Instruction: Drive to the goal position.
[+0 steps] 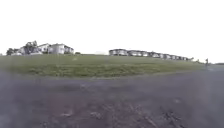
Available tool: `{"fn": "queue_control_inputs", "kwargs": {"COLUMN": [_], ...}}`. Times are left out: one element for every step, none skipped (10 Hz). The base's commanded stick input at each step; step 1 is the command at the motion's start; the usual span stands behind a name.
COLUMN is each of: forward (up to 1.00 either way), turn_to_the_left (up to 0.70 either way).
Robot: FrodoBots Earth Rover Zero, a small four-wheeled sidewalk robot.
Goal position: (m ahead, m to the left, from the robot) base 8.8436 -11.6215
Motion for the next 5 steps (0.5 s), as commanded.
{"fn": "queue_control_inputs", "kwargs": {"forward": [0.70, 0.70, 0.70, 0.70, 0.70], "turn_to_the_left": [-0.34, -0.34, -0.34, -0.34, -0.34]}}
